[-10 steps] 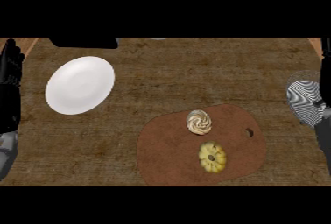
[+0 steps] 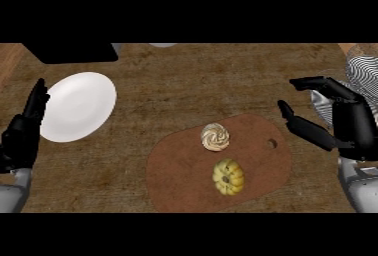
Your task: Pick the squash from the cutting board and place it in the tiered basket
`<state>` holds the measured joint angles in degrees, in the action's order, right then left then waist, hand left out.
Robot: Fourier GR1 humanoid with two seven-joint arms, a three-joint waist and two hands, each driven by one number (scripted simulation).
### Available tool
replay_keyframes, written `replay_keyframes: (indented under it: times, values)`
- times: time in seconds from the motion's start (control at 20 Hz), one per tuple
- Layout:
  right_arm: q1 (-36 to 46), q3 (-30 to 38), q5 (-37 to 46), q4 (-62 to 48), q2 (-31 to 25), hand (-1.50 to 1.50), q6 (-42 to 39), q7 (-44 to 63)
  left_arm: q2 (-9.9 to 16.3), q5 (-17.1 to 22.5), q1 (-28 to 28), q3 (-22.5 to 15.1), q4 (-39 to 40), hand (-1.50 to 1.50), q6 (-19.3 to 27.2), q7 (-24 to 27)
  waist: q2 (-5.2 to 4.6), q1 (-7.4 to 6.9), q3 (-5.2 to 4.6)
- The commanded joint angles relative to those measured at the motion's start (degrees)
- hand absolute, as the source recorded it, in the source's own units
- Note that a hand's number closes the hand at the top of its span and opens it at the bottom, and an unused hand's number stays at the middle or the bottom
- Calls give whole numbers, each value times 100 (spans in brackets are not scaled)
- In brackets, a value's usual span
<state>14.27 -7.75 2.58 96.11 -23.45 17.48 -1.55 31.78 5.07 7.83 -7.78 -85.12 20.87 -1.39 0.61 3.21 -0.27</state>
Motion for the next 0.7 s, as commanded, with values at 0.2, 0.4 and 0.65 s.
replay_keyframes:
  times: [0.2, 0.4, 0.65]
  values:
    - [-1991, -827, 2141, 2055, -194, -150, 1192, 1461, -218, 95, -30, -180, 195, 0, -264, -303, -1, -47, 7]
    - [-2424, -1102, 2801, 2927, -1097, -150, 170, 2489, -170, 62, -143, -131, 117, 0, -263, -180, 11, -59, -12]
    - [-2320, -1543, 3465, 3505, -1918, -150, -1284, 3811, -316, 9, -94, -256, 209, 0, -275, -134, -23, -173, -36]
